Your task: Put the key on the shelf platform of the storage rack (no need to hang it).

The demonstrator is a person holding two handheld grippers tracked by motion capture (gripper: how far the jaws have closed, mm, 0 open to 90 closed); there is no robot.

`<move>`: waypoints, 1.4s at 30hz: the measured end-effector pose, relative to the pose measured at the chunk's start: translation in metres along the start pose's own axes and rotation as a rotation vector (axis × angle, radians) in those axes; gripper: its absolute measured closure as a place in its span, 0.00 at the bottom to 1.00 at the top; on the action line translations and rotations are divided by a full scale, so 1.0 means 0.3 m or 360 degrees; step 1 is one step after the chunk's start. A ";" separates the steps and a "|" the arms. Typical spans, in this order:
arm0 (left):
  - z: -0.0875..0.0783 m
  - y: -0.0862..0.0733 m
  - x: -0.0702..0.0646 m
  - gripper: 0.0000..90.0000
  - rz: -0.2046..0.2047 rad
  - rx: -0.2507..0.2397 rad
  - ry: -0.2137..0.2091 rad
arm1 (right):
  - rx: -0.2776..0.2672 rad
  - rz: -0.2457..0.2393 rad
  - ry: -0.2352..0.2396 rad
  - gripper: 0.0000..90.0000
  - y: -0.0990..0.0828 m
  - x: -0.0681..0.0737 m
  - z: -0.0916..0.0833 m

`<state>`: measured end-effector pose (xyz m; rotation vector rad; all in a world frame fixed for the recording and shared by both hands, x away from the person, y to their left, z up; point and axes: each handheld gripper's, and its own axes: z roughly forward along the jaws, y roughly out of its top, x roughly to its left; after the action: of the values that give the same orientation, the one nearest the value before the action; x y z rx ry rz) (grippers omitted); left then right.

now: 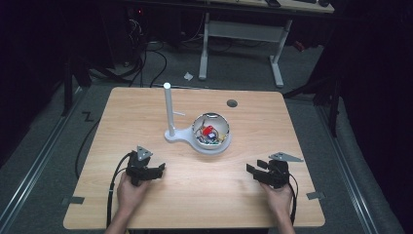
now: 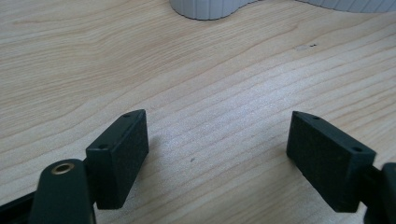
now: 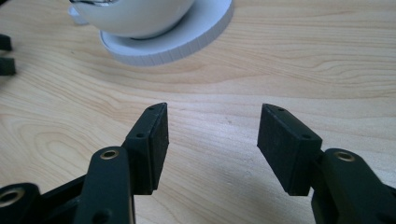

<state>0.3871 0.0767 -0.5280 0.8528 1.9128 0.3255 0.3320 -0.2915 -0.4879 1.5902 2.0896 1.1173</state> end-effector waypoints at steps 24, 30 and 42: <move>0.000 0.000 0.000 0.23 -0.0001 0.0000 0.0001 | 0.0061 -0.0051 -0.0198 0.48 -0.027 -0.025 0.079; 0.000 0.000 -0.001 0.23 -0.0003 -0.0001 0.0002 | 0.0066 -0.0062 -0.0257 0.47 -0.039 -0.032 0.090; 0.001 0.000 -0.001 0.23 -0.0004 -0.0002 0.0003 | 0.0077 -0.0175 -0.0348 0.43 -0.046 -0.005 0.102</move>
<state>0.3873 0.0763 -0.5279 0.8494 1.9150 0.3256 0.3426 -0.2819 -0.5185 1.5223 2.0451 0.8231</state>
